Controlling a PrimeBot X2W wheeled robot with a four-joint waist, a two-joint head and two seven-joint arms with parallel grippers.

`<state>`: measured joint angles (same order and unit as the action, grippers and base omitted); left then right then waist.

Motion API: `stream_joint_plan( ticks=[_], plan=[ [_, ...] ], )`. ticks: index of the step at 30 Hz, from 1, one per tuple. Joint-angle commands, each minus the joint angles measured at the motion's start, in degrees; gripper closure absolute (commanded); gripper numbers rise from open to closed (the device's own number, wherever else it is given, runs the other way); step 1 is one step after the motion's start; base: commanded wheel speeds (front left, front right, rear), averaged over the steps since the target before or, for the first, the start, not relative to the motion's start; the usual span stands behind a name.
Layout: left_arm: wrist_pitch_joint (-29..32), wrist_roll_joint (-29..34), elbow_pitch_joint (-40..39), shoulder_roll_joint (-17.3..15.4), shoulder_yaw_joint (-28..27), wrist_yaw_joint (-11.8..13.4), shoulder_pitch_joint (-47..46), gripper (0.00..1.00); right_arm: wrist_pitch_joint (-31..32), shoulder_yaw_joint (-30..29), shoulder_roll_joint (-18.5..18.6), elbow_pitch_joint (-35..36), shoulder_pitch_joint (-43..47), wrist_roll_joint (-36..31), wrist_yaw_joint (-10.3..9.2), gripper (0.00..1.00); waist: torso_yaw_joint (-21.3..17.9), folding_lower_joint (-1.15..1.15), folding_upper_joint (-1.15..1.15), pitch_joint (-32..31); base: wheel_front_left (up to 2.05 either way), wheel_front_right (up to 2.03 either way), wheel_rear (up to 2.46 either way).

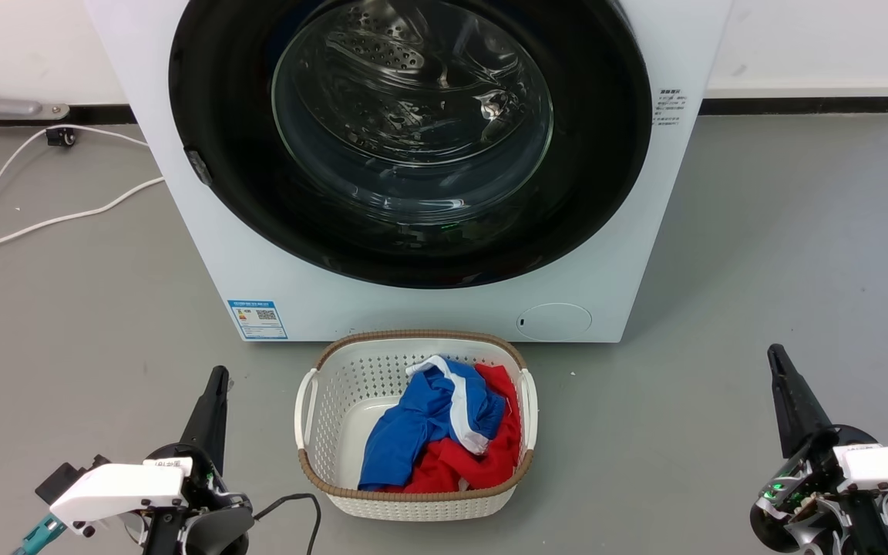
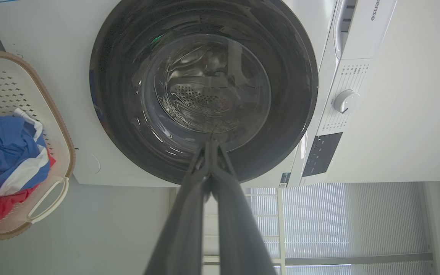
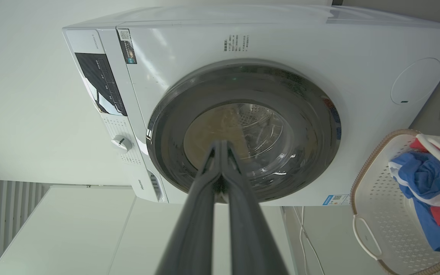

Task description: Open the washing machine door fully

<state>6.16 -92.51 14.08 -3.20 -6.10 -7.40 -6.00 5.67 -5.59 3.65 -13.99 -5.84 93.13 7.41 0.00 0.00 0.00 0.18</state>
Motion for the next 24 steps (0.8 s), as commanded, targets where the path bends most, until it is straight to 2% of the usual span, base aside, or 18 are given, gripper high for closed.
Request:
stream_joint_plan(
  ticks=[1,24],
  plan=[
    [0.2,0.1,0.0,0.1,-0.2,-0.2,-0.5,1.00,0.2,-0.1,-0.2,-0.1,-0.6,-0.4,0.15,1.00,0.0,0.00,0.00,0.0,0.00,0.00,0.00],
    [0.2,0.3,0.0,0.1,-0.3,-0.2,-0.5,1.00,0.4,-0.4,-0.4,-0.1,-0.7,-0.5,0.15,1.00,0.0,0.00,0.00,0.0,0.00,0.00,0.00]
  ],
)
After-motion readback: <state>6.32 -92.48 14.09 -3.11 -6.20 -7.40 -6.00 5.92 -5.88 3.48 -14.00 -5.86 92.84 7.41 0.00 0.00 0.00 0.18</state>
